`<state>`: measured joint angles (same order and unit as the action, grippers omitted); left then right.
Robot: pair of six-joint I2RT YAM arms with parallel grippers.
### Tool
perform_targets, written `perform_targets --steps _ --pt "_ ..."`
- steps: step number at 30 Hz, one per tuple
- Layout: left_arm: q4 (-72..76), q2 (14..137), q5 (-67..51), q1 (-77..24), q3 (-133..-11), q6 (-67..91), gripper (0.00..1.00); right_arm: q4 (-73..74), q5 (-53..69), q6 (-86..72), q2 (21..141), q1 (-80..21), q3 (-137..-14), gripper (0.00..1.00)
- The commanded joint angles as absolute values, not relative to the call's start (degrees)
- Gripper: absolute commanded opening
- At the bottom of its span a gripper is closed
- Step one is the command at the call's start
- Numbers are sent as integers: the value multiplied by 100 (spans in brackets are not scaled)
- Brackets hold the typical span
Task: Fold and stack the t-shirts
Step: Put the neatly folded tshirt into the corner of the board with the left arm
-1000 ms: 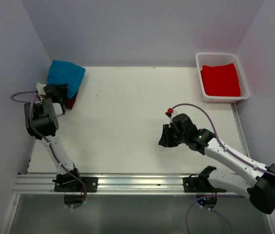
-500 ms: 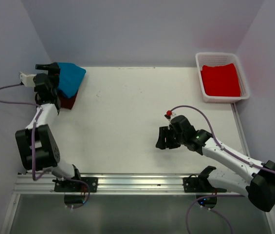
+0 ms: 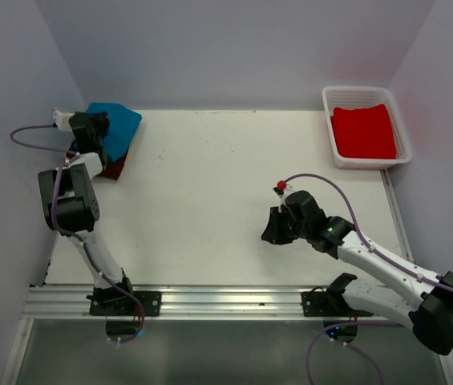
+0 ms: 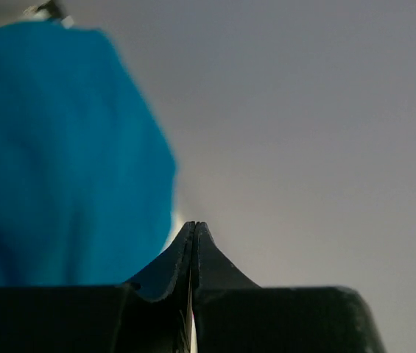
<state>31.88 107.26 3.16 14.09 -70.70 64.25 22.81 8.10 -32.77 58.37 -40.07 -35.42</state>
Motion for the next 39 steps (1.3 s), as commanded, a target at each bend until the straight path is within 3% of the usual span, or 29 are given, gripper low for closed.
perform_targets --steps 1,6,10,15,16,18,19,21,23,26,35,39 --pt "3172 11740 -130 1643 -7313 6328 0 2311 791 -3366 5459 -3999 -3463 13" --pt "3638 12654 -360 1705 -6794 6337 0 2628 659 -3366 4976 -3999 -3454 12" --pt "4498 12937 -1262 1784 -6645 6442 0 2707 642 -3322 4913 -3999 -3472 13" --pt "5721 11958 -1959 1758 -6644 6698 0 2505 388 -3314 4860 -3999 -3445 17" --pt "5696 11701 -2099 1732 -6697 6628 4 2444 317 -3296 4843 -3999 -3471 26" --pt "5582 10886 -2223 1591 -6732 6374 28 2382 63 -3235 4843 -3999 -3524 39" --pt "5503 10602 -2319 1521 -6698 6285 41 2373 18 -3165 4843 -3999 -3611 51" --pt "5371 9796 -2443 1250 -6584 5927 80 2382 -210 -3094 4887 -3999 -3726 67" --pt "5046 9301 -2531 995 -6374 5653 100 2391 -509 -2963 4939 -3999 -3911 85" --pt "4887 8510 -2716 284 -5778 5283 100 2565 -922 -2813 5018 -3999 -4253 99" --pt "3544 6795 -2944 -1386 -4685 3974 100 3023 -1976 -2532 4992 -3999 -5036 99" --pt "3507 6390 -3628 -1582 -4316 3963 100 3269 -2380 -2610 5194 -3990 -5282 99"
